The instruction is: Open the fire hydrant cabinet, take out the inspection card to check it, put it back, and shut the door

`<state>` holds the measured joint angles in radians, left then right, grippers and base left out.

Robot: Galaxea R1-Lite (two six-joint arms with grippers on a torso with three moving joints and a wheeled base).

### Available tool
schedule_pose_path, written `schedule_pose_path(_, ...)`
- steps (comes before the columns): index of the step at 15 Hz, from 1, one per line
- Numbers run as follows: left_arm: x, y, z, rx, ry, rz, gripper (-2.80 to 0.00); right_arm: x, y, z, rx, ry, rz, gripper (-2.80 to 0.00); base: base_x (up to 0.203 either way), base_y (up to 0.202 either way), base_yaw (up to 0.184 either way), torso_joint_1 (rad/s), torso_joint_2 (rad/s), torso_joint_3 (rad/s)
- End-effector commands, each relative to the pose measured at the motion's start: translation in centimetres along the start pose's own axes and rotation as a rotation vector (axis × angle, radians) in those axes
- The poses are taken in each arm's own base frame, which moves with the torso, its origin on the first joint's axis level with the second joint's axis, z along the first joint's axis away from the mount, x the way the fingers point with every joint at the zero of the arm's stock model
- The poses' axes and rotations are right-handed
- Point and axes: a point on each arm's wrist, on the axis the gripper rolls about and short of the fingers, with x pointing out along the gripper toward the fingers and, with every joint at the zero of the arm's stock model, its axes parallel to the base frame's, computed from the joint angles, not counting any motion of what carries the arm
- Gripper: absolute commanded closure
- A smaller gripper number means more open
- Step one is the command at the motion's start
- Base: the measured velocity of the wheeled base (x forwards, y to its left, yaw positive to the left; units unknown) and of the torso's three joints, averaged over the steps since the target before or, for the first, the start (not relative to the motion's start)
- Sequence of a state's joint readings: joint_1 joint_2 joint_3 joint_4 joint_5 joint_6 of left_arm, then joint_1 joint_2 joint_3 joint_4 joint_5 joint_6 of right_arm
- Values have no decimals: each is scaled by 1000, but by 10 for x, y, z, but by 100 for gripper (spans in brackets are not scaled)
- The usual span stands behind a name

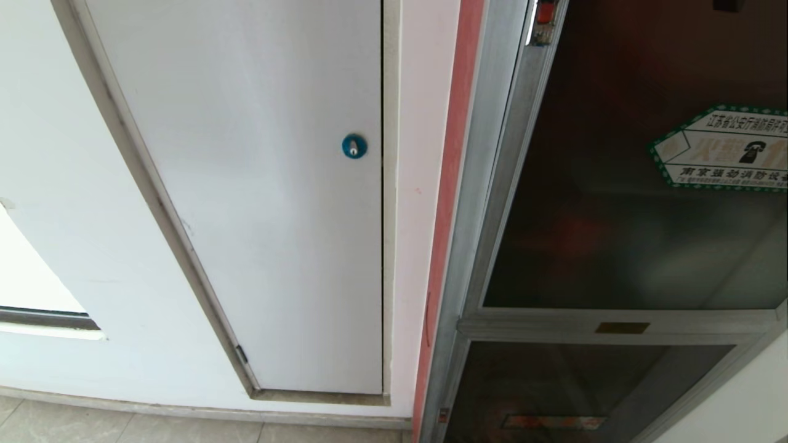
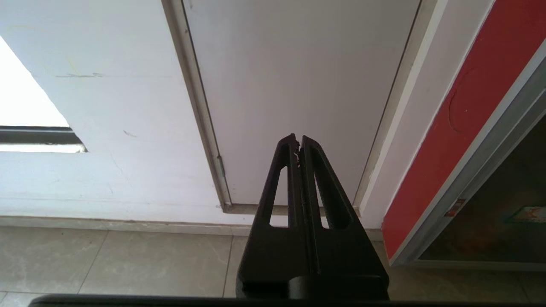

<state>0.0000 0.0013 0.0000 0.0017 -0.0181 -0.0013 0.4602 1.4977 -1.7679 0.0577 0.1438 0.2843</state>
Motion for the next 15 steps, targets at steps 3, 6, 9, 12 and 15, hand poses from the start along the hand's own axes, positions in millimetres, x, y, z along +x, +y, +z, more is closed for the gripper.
schedule_pose_path(3,0,0,0,0,0,0,0,17,-5,-3,6,42,-17,0,0,0,0,0,0,0)
schedule_pose_path(6,0,0,0,0,0,0,0,26,-7,-6,3,61,-22,0,0,0,0,0,0,0)
schedule_pose_path(9,0,0,0,0,0,0,0,28,-10,-6,3,59,-31,0,0,0,0,0,0,0)
schedule_pose_path(12,0,0,0,0,0,0,0,27,-12,-1,-1,44,-40,0,0,0,0,0,0,0)
schedule_pose_path(15,0,0,0,0,0,0,0,29,-15,-3,-1,53,-51,0,0,0,0,0,0,0)
